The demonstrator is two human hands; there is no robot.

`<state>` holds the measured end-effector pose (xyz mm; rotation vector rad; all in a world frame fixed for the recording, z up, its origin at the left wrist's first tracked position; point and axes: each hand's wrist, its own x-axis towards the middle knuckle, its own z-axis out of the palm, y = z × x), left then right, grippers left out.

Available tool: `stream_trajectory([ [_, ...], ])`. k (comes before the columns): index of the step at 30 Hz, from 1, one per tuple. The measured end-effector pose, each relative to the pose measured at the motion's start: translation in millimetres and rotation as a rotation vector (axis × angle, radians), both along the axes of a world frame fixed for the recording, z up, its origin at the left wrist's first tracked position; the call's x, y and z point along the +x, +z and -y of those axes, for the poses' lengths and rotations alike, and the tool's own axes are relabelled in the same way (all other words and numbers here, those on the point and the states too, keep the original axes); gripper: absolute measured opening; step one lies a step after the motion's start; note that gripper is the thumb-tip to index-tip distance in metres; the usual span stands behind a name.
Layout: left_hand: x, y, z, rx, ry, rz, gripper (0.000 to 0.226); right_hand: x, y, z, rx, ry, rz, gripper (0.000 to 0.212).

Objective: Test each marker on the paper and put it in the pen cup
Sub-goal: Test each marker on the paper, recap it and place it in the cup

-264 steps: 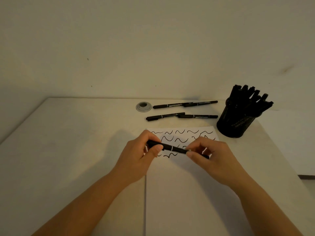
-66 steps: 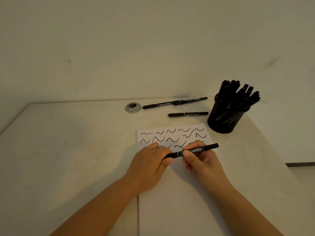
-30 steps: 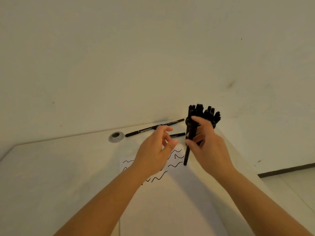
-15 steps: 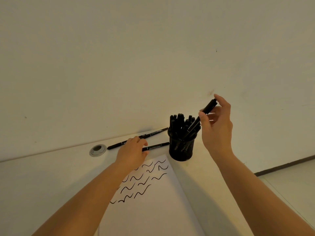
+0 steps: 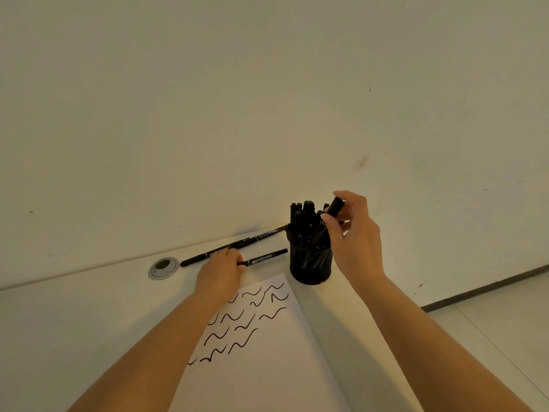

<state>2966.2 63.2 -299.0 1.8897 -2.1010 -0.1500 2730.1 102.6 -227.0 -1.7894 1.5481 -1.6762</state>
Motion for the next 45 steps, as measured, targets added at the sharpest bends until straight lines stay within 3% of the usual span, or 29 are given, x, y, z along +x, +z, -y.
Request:
stream_trajectory([
  [9, 1, 12, -17, 0.013, 0.071, -0.22, 0.015, 6, -14, -2, 0.042, -0.06, -0.322, 0.021],
  [14, 3, 19, -35, -0.012, 0.047, -0.341, 0.003, 8, -11, -5, 0.06, -0.065, -0.327, 0.019],
  [20, 0, 30, -63, -0.043, 0.042, -0.548, 0.005, 12, -4, -16, -0.01, -0.113, -0.376, 0.026],
  [24, -9, 44, -84, -0.083, 0.021, -0.737, 0.006, 25, -3, -38, -0.146, -0.142, -0.313, 0.026],
  [28, -20, 55, -115, -0.057, -0.099, -0.892, 0.015, 49, -6, -65, 0.029, 0.108, -0.065, 0.01],
  [30, -22, 55, -132, -0.011, -0.172, -0.938, 0.015, 61, -8, -80, 0.126, 0.249, 0.021, 0.013],
  [32, -21, 52, -145, 0.037, -0.231, -0.913, 0.015, 72, -10, -94, 0.209, 0.362, 0.095, 0.008],
  [35, -14, 46, -161, 0.142, -0.265, -0.842, 0.02, 82, -19, -112, 0.25, 0.458, 0.207, 0.018],
  [39, -3, 41, -177, 0.279, -0.272, -0.897, 0.029, 95, -26, -132, 0.36, 0.549, 0.302, 0.019],
  [45, -4, 41, -193, 0.065, -0.211, -0.572, 0.028, 103, -34, -137, 0.445, 0.427, 0.317, 0.029],
])
